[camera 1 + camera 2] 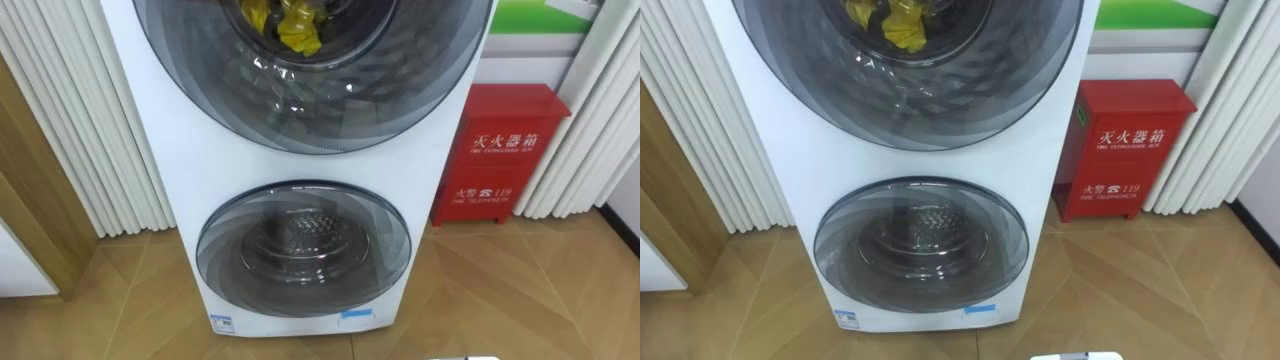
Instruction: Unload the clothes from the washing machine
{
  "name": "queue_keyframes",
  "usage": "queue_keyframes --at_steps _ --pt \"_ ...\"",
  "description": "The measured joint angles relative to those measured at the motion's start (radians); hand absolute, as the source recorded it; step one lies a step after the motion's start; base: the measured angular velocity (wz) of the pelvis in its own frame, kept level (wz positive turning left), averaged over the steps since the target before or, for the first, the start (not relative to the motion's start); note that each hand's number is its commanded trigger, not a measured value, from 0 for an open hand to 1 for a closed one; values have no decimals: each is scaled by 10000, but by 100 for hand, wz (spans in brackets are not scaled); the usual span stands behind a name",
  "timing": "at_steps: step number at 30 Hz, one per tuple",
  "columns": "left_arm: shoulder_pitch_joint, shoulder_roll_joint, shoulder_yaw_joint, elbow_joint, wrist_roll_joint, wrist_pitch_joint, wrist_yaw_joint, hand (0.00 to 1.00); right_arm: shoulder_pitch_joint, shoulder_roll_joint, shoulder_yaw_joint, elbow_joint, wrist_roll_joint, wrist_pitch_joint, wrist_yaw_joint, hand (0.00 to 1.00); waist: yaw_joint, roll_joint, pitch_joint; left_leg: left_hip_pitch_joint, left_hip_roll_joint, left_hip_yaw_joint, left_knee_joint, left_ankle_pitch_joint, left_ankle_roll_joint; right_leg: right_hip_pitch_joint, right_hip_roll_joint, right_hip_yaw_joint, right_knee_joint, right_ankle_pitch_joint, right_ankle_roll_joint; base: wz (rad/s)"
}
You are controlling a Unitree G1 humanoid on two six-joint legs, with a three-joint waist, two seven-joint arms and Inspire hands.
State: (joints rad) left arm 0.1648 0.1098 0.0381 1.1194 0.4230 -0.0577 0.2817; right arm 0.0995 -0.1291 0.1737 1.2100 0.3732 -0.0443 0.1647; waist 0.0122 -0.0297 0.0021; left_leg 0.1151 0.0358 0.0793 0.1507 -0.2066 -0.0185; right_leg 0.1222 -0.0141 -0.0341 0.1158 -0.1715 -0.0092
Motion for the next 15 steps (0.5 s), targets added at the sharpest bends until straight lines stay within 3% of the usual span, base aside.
queue_keyframes --at_steps 4,15 --pt "27 0 -21 2 -203 38 -2 0 10 -4 11 0 89 13 69 0 1 48 35 -4 0 1 -1 0 0 -3 1 -7 -2 0 0 0" --pt "2 -3 -15 -2 -200 38 -7 0 19 2 13 5 175 12 131 0 14 24 7 -12 0 4 -1 0 0 -5 4 -3 0 0 0 0"
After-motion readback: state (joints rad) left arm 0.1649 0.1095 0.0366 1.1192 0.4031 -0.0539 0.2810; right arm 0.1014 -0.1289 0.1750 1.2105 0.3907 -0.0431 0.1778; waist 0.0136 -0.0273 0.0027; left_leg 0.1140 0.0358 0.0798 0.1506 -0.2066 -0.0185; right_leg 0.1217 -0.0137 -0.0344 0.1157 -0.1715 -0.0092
